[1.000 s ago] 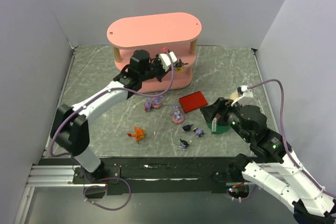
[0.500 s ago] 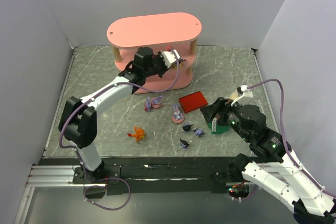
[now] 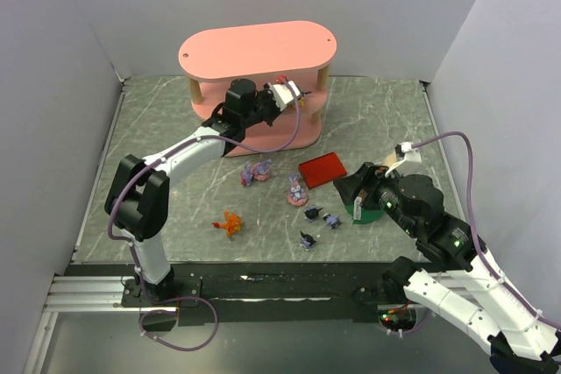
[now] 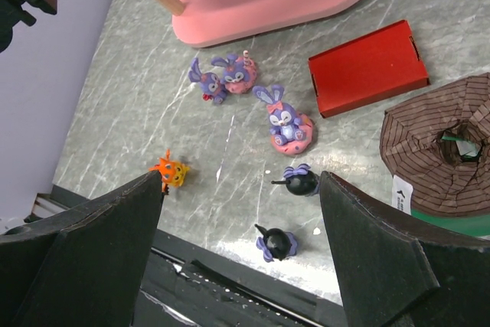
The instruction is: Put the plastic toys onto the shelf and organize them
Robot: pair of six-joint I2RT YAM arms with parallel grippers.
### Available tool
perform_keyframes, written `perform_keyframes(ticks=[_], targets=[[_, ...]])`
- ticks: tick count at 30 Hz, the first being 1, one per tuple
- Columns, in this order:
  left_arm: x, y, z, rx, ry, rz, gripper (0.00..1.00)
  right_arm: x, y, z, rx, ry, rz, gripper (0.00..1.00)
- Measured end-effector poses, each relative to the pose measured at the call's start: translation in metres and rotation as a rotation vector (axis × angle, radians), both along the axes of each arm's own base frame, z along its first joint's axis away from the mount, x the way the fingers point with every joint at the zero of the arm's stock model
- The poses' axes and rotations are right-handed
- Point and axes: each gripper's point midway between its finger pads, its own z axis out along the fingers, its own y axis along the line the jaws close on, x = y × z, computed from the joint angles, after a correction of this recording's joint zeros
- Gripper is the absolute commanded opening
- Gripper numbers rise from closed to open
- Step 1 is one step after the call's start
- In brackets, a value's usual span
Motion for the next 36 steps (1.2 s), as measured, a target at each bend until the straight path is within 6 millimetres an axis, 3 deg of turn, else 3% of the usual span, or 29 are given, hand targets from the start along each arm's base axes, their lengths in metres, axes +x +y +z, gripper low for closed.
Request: perform_keyframes(ticks=[8,15,36], targets=[[0.004,0.001,-0.004,0.010,-0.007,0.012,0.33,-0.001,0.003,0.000,0.011,0.010,0.010,0.89],[0.007,0.002,-0.002,0.003,-0.016,0.029,0.43,-0.002,0.006,-0.002,0.023,0.019,0.019,0.89],[0.024,0.018,0.011,-0.075,-0.057,0.182,0.50,-0.003,0.008,-0.004,0.027,0.026,0.029,0.89]])
